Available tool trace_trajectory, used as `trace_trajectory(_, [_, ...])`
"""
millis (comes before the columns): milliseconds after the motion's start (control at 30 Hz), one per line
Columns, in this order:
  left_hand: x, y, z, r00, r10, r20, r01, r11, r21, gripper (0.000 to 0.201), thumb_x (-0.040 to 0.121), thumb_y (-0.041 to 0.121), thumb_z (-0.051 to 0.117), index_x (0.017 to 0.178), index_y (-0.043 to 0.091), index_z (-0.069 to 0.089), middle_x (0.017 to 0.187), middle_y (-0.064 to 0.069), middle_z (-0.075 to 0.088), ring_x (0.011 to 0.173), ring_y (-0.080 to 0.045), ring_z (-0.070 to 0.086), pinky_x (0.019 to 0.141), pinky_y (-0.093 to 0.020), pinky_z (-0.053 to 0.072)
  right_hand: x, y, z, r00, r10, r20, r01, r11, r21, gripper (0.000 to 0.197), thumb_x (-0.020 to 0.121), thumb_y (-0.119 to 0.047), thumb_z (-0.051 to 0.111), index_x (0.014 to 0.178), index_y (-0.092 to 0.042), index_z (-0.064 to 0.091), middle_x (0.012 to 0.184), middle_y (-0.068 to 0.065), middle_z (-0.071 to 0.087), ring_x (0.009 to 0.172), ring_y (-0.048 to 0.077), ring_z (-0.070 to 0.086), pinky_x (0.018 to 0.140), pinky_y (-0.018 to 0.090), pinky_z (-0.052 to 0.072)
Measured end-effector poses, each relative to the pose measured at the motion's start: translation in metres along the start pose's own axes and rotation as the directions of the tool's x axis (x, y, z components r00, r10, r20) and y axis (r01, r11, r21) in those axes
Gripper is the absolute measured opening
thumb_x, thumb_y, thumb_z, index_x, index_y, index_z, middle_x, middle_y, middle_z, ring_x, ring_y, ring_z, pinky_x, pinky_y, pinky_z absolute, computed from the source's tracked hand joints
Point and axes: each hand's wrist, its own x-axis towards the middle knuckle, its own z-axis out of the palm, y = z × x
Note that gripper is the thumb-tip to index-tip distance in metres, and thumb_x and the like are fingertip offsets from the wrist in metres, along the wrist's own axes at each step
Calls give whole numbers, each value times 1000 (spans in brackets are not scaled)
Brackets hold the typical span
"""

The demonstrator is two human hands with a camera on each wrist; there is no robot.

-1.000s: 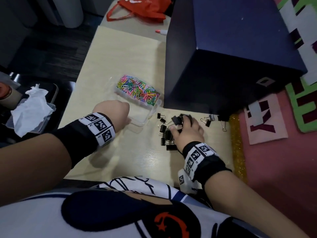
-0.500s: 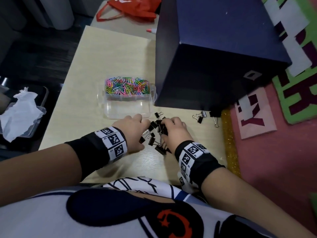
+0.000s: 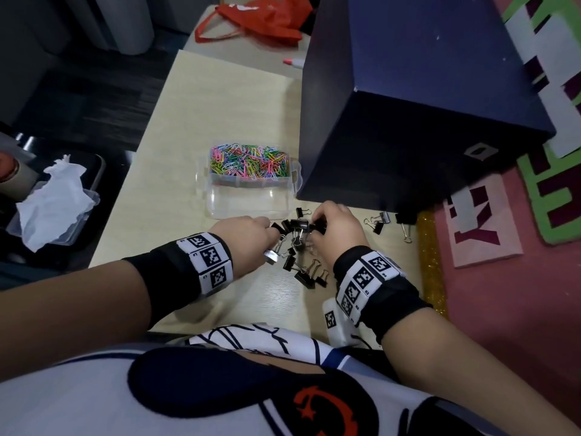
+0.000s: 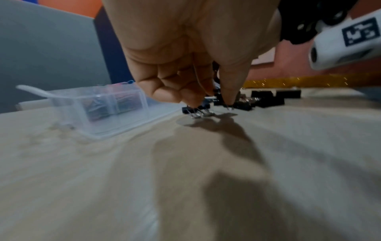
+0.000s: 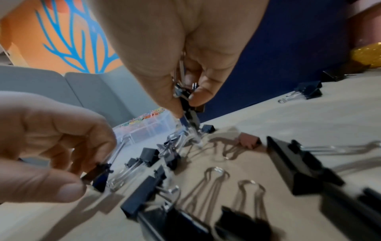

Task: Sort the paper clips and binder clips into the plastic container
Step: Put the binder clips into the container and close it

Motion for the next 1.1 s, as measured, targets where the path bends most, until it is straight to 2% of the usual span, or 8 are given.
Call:
trace_trajectory(200, [-12, -28, -15, 988, -29, -150, 5, 987, -158, 28, 89, 40, 56, 112, 24, 52, 112, 3, 55, 99, -20, 56, 75, -29, 44, 10, -29, -6, 999, -53, -10, 53, 998, 28, 18, 85, -13, 61, 101, -21, 58, 110, -2, 54, 93, 15, 54, 77, 19, 35])
trace_trajectory(400, [-14, -57, -21, 931, -243, -271, 156, 939, -307, 28, 88, 37, 60, 111, 21, 55, 106, 1, 60, 93, -21, 59, 76, -30, 45, 30, -63, -1, 999, -36, 25, 33, 991, 128, 17, 86, -19, 62, 102, -25, 59, 115, -1, 55, 100, 17, 56, 82, 20, 38])
trace_trajectory(567, [-14, -73, -14, 896, -366, -251, 260, 891, -371, 33, 87, 30, 60, 119, 20, 57, 116, -6, 55, 105, -27, 55, 89, -37, 47, 45, -84, 2, 985, -39, 167, 41, 999, -10, 32, 93, -32, 54, 124, -24, 55, 126, 3, 54, 111, 22, 55, 91, 30, 43])
trace_trajectory(633, [-18, -80, -9, 859, -451, -241, 342, 858, -384, 36, 86, 31, 60, 120, 20, 54, 119, -9, 49, 108, -30, 51, 90, -41, 46, 47, -89, 5, 977, -75, 200, 97, 990, -106, 32, 96, -30, 49, 126, -21, 54, 128, 5, 51, 113, 24, 53, 94, 32, 43])
trace_trajectory(733, [-20, -89, -2, 824, -544, -160, 415, 770, -485, 58, 84, 39, 63, 133, 22, 38, 125, -11, 44, 109, -33, 52, 92, -42, 45, 49, -99, 13, 957, -190, 219, 224, 964, -144, 30, 96, -20, 43, 122, -18, 58, 128, 6, 50, 114, 25, 52, 98, 35, 44])
trace_trajectory(833, [-16, -95, -1, 856, -509, -87, 400, 760, -512, 69, 84, 42, 62, 141, 32, 25, 123, -12, 45, 107, -34, 56, 92, -43, 47, 56, -118, 27, 884, -255, 393, 354, 913, -203, 40, 94, -12, 43, 132, -20, 53, 134, 7, 47, 123, 26, 47, 103, 41, 41])
trace_trajectory(933, [-13, -102, -4, 884, -466, -49, 395, 798, -454, 71, 83, 44, 61, 143, 36, 24, 123, -12, 47, 105, -33, 58, 90, -43, 49, 63, -135, 39, 817, -194, 543, 439, 820, -367, 46, 92, -16, 48, 138, -21, 45, 138, 9, 41, 129, 30, 40, 102, 48, 41])
trace_trajectory(1100, [-10, -108, -5, 892, -451, -40, 389, 809, -441, 68, 83, 43, 62, 141, 35, 28, 121, -10, 49, 104, -31, 59, 89, -41, 49, 70, -140, 55, 834, -91, 544, 384, 804, -454, 53, 92, -27, 51, 143, -22, 37, 142, 9, 34, 133, 32, 33, 100, 47, 39])
